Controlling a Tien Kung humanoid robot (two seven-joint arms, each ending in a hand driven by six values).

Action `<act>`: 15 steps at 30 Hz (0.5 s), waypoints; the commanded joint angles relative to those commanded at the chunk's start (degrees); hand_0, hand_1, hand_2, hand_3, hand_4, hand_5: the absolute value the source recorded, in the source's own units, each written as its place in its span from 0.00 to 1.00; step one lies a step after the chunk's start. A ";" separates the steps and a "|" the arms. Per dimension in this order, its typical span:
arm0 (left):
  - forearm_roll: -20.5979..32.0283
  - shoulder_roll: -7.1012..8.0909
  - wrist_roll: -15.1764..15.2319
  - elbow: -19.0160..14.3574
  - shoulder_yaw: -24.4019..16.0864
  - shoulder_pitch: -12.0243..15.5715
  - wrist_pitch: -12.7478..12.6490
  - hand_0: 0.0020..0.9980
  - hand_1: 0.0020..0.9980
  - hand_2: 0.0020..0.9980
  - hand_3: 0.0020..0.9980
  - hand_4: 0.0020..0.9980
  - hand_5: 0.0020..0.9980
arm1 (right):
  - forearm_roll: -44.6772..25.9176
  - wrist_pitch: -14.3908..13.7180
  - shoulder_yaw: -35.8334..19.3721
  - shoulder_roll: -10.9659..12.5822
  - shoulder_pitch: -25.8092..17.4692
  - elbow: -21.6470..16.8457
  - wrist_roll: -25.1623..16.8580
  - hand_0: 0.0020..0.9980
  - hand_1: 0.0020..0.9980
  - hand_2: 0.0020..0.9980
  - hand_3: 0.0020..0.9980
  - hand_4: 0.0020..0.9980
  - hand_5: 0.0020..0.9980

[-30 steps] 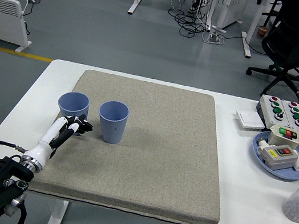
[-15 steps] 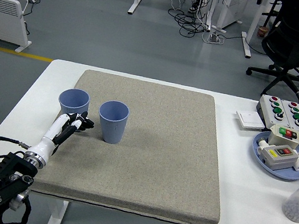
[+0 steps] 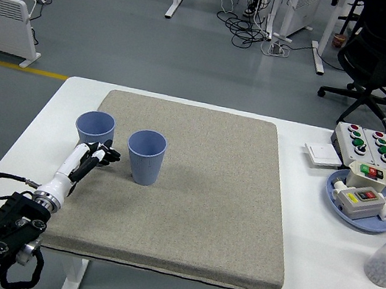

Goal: Push cup pick cup insert cup

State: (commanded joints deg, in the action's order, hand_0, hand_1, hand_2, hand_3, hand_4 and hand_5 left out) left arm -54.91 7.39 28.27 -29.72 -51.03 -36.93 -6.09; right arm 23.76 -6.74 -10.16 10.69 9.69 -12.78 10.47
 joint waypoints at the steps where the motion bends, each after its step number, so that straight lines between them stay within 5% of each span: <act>1: 0.11 -0.04 0.02 0.16 0.05 -0.11 0.01 0.65 0.65 0.58 0.51 0.60 1.00 | 0.01 0.00 -0.01 0.00 0.00 0.00 0.00 0.73 0.67 0.71 0.60 0.16 0.39; 10: 2.36 -0.95 0.31 3.95 1.29 -2.73 0.33 0.65 0.65 0.58 0.51 0.59 1.00 | 0.53 0.11 -0.26 -0.03 0.01 -0.03 0.12 0.73 0.67 0.71 0.60 0.16 0.39; 15: 0.42 -0.79 0.04 2.20 -0.36 -1.83 0.26 0.65 0.65 0.57 0.51 0.59 1.00 | 0.07 0.10 0.04 0.02 0.01 -0.02 0.00 0.73 0.67 0.71 0.60 0.16 0.39</act>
State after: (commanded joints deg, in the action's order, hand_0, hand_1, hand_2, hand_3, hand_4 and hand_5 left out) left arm -54.50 6.59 28.32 -27.51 -51.38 -38.76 -5.84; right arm 23.83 -6.65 -10.12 10.71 9.70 -12.80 10.47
